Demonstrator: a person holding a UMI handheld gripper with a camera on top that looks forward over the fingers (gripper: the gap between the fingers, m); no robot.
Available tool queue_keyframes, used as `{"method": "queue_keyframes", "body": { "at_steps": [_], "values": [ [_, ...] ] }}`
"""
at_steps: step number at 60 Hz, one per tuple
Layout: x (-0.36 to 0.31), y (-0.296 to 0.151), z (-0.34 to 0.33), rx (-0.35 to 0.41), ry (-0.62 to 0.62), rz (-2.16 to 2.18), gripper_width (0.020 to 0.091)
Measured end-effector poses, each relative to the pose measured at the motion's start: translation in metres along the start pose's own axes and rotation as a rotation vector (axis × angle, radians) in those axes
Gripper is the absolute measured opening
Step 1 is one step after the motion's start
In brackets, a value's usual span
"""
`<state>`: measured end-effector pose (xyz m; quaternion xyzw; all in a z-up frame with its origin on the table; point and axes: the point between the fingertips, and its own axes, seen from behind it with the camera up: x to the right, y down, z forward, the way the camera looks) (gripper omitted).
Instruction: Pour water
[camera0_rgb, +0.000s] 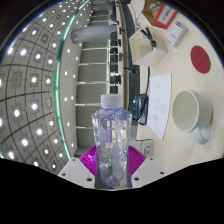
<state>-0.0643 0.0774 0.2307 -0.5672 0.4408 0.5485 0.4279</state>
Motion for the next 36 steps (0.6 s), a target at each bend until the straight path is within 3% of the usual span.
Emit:
{"method": "queue_keyframes", "body": {
  "at_steps": [20,28,36],
  "values": [
    [-0.068,-0.126,-0.046,0.111,0.2,-0.998,0.036],
    [-0.047,-0.185,-0.068,0.156,0.337,-1.308,0.036],
    [0.013,-0.224,-0.076,0.14,0.439,-1.457,0.036]
  ]
}}
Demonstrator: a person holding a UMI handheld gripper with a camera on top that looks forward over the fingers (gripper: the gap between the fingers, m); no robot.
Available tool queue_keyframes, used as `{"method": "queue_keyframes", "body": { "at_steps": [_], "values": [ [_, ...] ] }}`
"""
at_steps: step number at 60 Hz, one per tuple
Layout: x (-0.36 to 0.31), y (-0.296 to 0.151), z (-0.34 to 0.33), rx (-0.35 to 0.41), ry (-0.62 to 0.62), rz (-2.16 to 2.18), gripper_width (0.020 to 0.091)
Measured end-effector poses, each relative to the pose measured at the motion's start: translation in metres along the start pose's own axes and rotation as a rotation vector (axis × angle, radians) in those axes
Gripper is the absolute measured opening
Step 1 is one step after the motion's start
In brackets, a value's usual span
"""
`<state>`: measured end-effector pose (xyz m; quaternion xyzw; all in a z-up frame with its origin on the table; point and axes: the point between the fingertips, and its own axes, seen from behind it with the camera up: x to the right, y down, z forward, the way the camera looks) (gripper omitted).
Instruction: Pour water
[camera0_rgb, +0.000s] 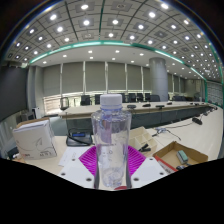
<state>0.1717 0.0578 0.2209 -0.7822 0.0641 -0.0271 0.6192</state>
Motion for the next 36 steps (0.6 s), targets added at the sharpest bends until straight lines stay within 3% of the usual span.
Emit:
{"method": "queue_keyframes", "body": {
  "at_steps": [15,20,26,36],
  "values": [
    [0.027,0.1,0.021,-0.122,0.003,-0.031,0.0362],
    [0.029,0.119,0.03,-0.136,-0.006,-0.034,0.0364],
    [0.03,0.117,0.027,-0.101,-0.018,-0.029,0.0367],
    [0.029,0.118,0.024,-0.096,-0.017,-0.025,0.0509]
  ]
}}
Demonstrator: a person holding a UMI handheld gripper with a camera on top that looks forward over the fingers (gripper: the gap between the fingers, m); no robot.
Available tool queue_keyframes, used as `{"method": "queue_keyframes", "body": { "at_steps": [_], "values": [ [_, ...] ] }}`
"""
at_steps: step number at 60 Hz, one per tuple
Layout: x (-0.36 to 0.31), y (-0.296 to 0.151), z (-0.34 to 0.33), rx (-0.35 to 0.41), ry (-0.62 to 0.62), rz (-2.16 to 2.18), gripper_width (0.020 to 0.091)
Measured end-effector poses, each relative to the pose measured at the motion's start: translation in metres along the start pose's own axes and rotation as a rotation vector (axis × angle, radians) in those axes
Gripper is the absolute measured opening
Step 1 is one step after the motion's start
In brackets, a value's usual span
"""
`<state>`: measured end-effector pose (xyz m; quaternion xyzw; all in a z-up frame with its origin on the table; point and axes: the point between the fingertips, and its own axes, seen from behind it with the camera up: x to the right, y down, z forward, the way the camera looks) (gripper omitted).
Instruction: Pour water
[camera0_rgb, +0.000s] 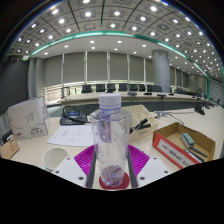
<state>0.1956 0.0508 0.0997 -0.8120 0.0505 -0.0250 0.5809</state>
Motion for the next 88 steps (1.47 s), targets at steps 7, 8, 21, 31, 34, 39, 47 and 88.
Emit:
{"method": "queue_keyframes", "body": {
  "at_steps": [7,8,21,31,34,39,47,88],
  "values": [
    [-0.008,0.021,-0.001,-0.125,-0.012,0.019,0.0861],
    [-0.009,0.022,-0.002,-0.135,-0.015,0.025,0.0832],
    [-0.011,0.006,-0.05,-0.209,0.048,0.013,0.0857],
    [-0.031,-0.018,-0.121,-0.267,0.07,0.002,0.0856],
    [-0.037,-0.017,-0.147,-0.314,0.086,0.002,0.0857],
    [-0.049,-0.022,-0.195,-0.347,0.107,-0.02,0.0858],
    [-0.074,-0.023,-0.262,-0.372,0.121,-0.071,0.0855],
    [-0.13,-0.014,-0.371,-0.342,0.048,-0.104,0.0857]
  ]
}}
